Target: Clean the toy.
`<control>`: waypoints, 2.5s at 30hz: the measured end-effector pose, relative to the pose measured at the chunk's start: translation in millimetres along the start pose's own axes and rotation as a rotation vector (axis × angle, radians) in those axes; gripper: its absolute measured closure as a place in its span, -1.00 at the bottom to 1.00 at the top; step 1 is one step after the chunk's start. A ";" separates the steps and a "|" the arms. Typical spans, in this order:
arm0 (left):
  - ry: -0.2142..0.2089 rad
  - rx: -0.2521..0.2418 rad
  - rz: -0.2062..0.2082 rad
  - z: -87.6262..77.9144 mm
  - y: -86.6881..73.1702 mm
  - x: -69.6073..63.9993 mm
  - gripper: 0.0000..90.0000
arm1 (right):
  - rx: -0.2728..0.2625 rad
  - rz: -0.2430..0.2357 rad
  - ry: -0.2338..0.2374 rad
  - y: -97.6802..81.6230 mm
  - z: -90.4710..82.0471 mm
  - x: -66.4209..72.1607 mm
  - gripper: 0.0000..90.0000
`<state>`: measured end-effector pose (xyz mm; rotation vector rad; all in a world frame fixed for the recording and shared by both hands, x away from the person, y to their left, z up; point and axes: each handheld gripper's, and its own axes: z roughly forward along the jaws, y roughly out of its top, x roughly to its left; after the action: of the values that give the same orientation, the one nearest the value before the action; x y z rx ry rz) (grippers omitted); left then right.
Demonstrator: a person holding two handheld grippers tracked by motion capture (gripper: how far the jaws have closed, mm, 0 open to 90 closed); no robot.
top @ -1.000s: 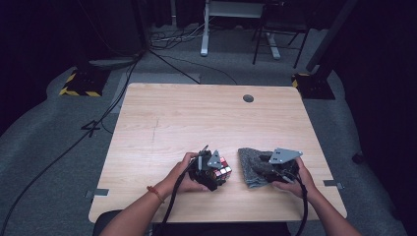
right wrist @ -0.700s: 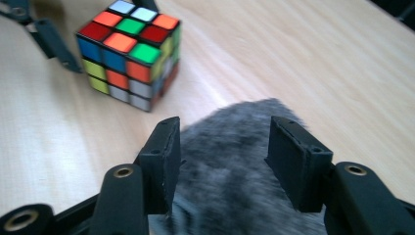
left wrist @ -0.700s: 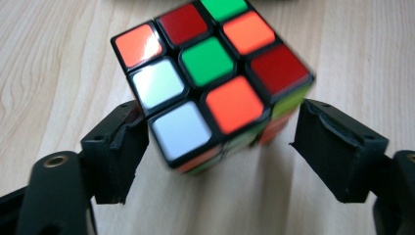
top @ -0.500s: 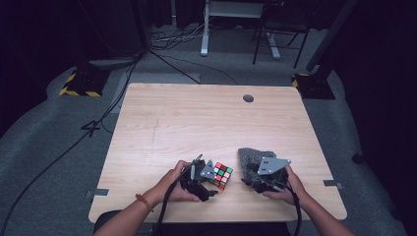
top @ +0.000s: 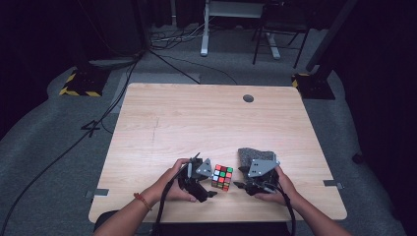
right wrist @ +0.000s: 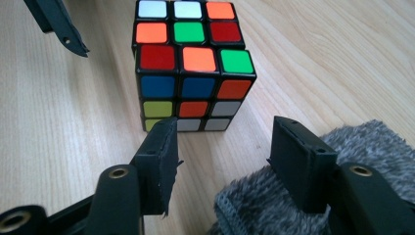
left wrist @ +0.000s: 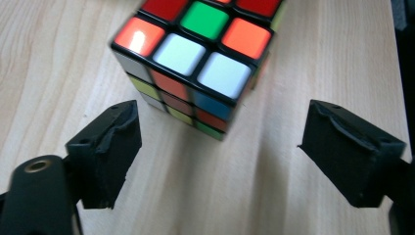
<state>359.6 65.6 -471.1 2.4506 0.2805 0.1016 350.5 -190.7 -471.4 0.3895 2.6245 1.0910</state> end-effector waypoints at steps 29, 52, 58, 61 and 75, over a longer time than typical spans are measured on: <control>-0.068 0.042 0.109 21.0 18.9 11.9 -0.38 | -0.014 -0.028 0.003 4.3 7.2 0.7 -0.02; -0.072 0.047 0.116 28.1 26.4 8.2 -0.35 | -0.092 -0.081 -0.021 21.5 2.6 7.3 0.21; -0.088 0.051 0.123 26.8 25.6 9.3 -0.28 | -0.077 -0.081 -0.019 21.1 4.7 6.6 0.25; -0.096 0.058 0.127 25.9 25.8 9.7 -0.27 | -0.041 -0.063 -0.005 13.6 7.9 2.8 0.21; -0.095 0.052 0.144 28.9 30.8 4.8 -0.27 | -0.143 -0.022 0.064 15.3 2.9 2.0 0.18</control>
<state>373.9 25.7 -474.4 2.5173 0.0661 0.0399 351.8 -177.7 -462.6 0.2993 2.5782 1.2950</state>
